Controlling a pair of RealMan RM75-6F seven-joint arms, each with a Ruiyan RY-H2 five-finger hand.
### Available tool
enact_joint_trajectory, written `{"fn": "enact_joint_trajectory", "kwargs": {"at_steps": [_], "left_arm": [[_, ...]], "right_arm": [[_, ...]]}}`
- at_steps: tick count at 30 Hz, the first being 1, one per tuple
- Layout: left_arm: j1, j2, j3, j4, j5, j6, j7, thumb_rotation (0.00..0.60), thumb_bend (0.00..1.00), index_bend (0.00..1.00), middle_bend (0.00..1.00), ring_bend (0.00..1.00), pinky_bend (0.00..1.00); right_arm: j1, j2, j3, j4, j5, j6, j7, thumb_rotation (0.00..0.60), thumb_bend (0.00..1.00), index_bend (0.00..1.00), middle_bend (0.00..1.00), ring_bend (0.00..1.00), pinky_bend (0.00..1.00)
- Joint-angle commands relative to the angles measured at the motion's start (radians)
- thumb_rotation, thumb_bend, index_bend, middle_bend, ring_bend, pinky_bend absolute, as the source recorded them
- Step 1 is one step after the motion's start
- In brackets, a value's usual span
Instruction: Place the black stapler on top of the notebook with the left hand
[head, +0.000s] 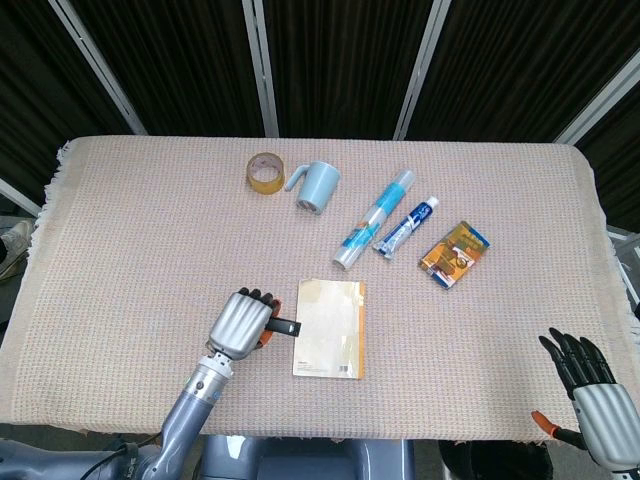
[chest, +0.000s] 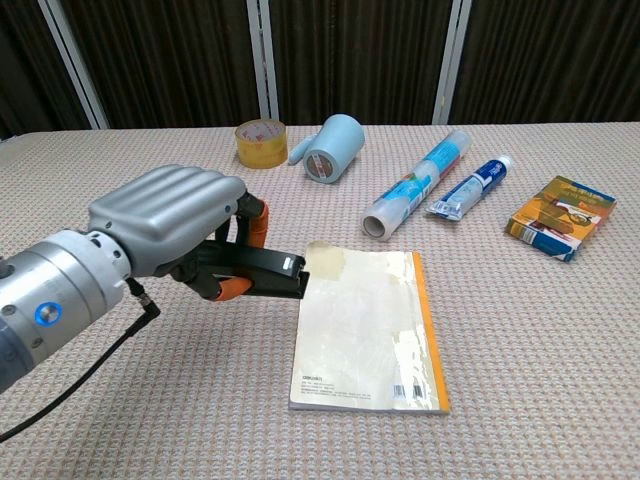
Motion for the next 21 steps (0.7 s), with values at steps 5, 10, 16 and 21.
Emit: {"fn": "enact_joint_trajectory", "kwargs": {"at_steps": [5,10,16,21], "left_arm": [[-0.129,-0.164,-0.107,0.129,-0.154,-0.089,0.056,0.6,0.39,0.6,0.47,0.43,0.5],[-0.194,-0.244,-0.13,0.223,-0.167,-0.108,0.061,0.6,0.39,0.6,0.47,0.43,0.5],[-0.251,-0.298,-0.145,0.281,-0.174,-0.126,0.056,0.6,0.38,0.6,0.47,0.43,0.5],[-0.277,-0.32,-0.151,0.293,-0.192,-0.118,0.079,0.6,0.38,0.6,0.47,0.43,0.5]], "right_arm": [[0.014,0.005,-0.005,0.005,-0.005,-0.025,0.014,0.6,0.1,0.0,0.0,0.0,0.0],[0.019,0.008,-0.009,0.004,-0.014,-0.032,0.021,0.6,0.1,0.0,0.0,0.0,0.0],[0.024,0.015,-0.009,0.005,-0.012,-0.031,0.044,0.6,0.1,0.0,0.0,0.0,0.0],[0.027,0.018,-0.008,0.008,-0.009,-0.034,0.053,0.6,0.1,0.0,0.0,0.0,0.0]]}}
